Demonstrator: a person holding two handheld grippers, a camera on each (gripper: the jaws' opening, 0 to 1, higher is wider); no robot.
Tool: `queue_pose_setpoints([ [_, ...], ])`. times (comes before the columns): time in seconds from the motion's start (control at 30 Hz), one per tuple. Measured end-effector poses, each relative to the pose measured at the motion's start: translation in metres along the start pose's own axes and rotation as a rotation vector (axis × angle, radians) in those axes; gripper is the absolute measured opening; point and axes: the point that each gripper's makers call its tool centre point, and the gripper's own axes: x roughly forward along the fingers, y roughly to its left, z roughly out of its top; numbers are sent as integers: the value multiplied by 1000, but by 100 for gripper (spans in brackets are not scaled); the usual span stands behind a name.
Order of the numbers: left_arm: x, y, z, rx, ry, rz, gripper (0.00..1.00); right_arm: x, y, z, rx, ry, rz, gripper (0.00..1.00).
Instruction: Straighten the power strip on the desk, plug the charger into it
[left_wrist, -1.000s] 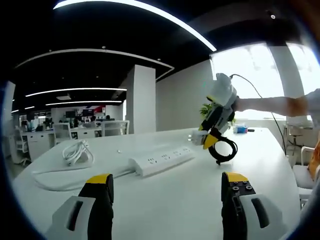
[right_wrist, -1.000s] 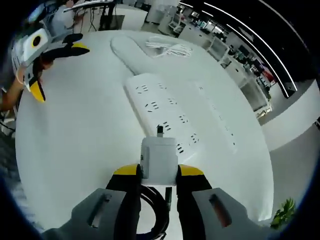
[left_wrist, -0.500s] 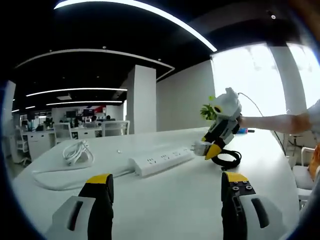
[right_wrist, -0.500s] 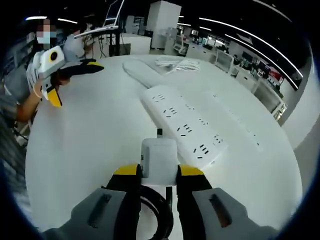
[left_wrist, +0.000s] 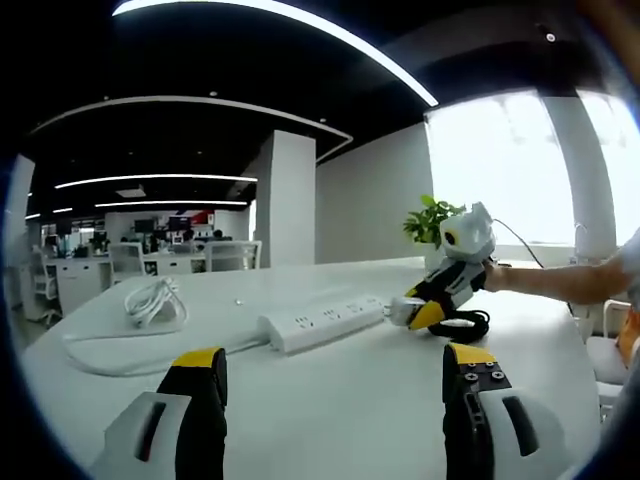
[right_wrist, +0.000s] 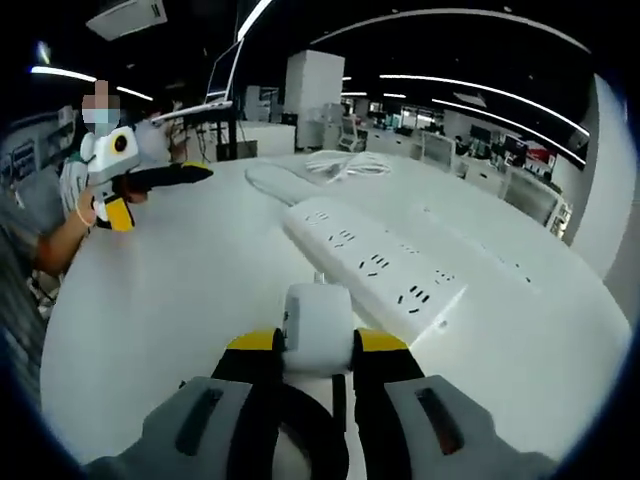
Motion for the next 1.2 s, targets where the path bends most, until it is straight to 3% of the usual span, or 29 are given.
queue_pose_setpoints([
  [0.3,3,0,-2,-26,-8,-8,91,1,-2,-4,98,-114,-13,26],
  [0.57,2,2,-2,-41,-18,0,91,-2,1,3,45,-219,-46,26],
  [0.6,2,2,-1,-43,-20,1,91,-3,-1,7,0,-250,-64,29],
  [0.73,3,-3,2,-42,-31,-5,91,-5,-2,7,5,-261,-77,48],
  [0.8,4,-7,3,-39,-33,-14,91,-3,4,4,48,-258,-39,61],
  [0.87,5,-9,4,-37,-34,-20,91,-3,4,1,88,-264,-22,65],
  [1.1,6,-10,7,-45,-47,-21,91,-7,-3,-3,116,-273,-56,64],
  [1.2,5,-8,7,-47,-49,-15,91,-6,-3,-4,137,-274,-52,55],
])
